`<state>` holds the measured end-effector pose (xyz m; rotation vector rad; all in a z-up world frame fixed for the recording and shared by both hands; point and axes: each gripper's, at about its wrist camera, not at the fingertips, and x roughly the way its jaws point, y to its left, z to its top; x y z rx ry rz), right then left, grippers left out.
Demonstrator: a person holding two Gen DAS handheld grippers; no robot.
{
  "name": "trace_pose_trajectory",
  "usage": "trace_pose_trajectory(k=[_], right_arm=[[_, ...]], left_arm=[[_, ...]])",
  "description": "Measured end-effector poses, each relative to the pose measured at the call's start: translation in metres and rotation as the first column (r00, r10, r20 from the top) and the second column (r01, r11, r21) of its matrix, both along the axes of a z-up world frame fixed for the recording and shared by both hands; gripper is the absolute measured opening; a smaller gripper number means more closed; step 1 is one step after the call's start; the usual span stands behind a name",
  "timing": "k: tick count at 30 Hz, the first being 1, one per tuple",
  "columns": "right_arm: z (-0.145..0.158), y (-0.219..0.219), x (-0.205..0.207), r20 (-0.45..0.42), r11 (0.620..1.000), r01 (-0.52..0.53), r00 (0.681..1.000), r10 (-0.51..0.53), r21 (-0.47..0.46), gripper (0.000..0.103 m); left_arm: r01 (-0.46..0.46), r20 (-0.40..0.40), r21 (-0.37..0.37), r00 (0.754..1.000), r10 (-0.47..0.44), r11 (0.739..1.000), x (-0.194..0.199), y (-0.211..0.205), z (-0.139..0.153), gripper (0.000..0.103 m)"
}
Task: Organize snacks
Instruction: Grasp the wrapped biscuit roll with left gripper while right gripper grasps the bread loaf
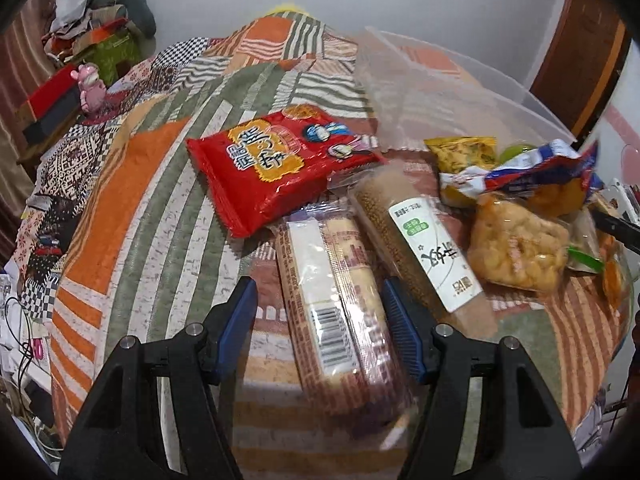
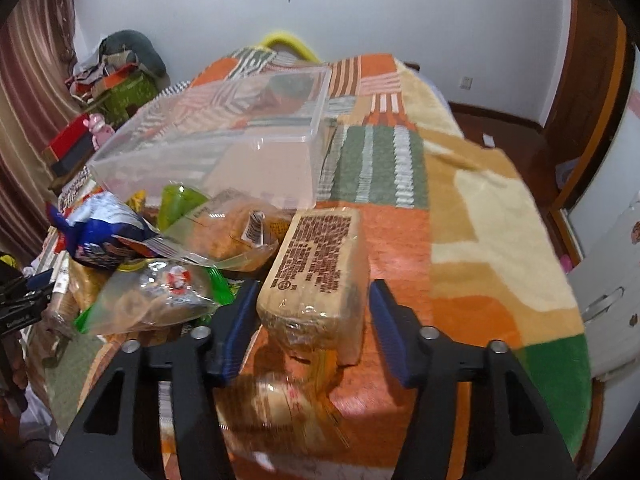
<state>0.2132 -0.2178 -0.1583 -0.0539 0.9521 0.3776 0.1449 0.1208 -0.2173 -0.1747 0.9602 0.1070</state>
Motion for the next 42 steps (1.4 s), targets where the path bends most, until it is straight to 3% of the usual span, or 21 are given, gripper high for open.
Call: trace_pose_trajectory(k=[2,6,13,17,18,20,21,25,28,30,33,37,40,42], right_arm=[[-0.003,0.000,0.002,-0.009,1.000,0.015,1.000,-0.015,0.004,0.045],[-0.001,-0.004,0.000,0.005,0.999,0.039,0.999,-0.039,0.018,0.038],[0.011,-0.011,-0.009,0.034,0.999,0.038,0.999,-0.039,0.017,0.033],[0.020,-0.013,-0.014,0.053,0.999,0.041,0.998,-0.042,0.029,0.033],[0.024,-0.015,-0.016,0.061,0.999,0.041,0.997,-0.043,0.036,0.033],[0.031,-0.015,-0.017,0.078,0.998,0.041,0.996,-0.044,0.045,0.033],[0.035,-0.015,-0.018,0.090,0.998,0.040,0.995,-0.044,0.049,0.033],[0.052,-0.014,-0.016,0.129,0.996,0.031,0.991,-0.041,0.081,0.033],[0.059,-0.012,-0.017,0.148,0.995,0.025,0.988,-0.039,0.096,0.033],[0.062,-0.011,-0.018,0.155,0.994,0.020,0.987,-0.036,0.106,0.033],[0.062,-0.011,-0.018,0.153,0.993,0.017,0.988,-0.036,0.120,0.033],[0.061,-0.010,-0.016,0.156,0.993,0.020,0.987,-0.039,0.120,0.033],[0.060,-0.007,-0.014,0.155,0.992,0.019,0.987,-0.038,0.124,0.033],[0.060,-0.005,-0.016,0.157,0.992,0.014,0.987,-0.034,0.127,0.033]], left_arm=[[0.004,0.003,0.038,1.000,-0.004,0.999,0.002,-0.004,-0.002,0.063],[0.022,0.026,0.053,0.999,-0.024,0.998,0.000,-0.010,0.000,0.046],[0.019,0.040,0.031,0.999,-0.020,0.999,-0.008,-0.011,0.011,0.046],[0.019,0.087,0.036,0.996,-0.022,0.999,-0.018,-0.012,0.032,0.042],[0.019,0.108,0.044,0.994,-0.024,0.999,-0.021,-0.013,0.041,0.025],[0.039,0.122,0.030,0.992,-0.042,0.999,-0.022,-0.013,0.053,0.015],[0.043,0.137,0.024,0.990,-0.045,0.999,-0.020,-0.013,0.060,0.001],[0.055,0.176,0.050,0.982,-0.063,0.997,-0.017,-0.019,0.080,0.002],[0.054,0.154,0.085,0.986,-0.067,0.995,-0.012,-0.024,0.080,0.005],[0.049,0.124,0.096,0.990,-0.061,0.994,-0.012,-0.023,0.072,0.032],[0.007,0.098,0.115,0.995,-0.018,0.993,-0.019,-0.013,0.055,0.055],[0.006,0.028,0.068,1.000,-0.008,0.998,-0.023,-0.001,0.031,0.056],[0.014,-0.016,0.090,1.000,-0.012,0.996,-0.023,-0.001,0.010,0.056],[0.001,-0.008,0.111,1.000,0.000,0.994,-0.024,-0.002,0.001,0.045]])
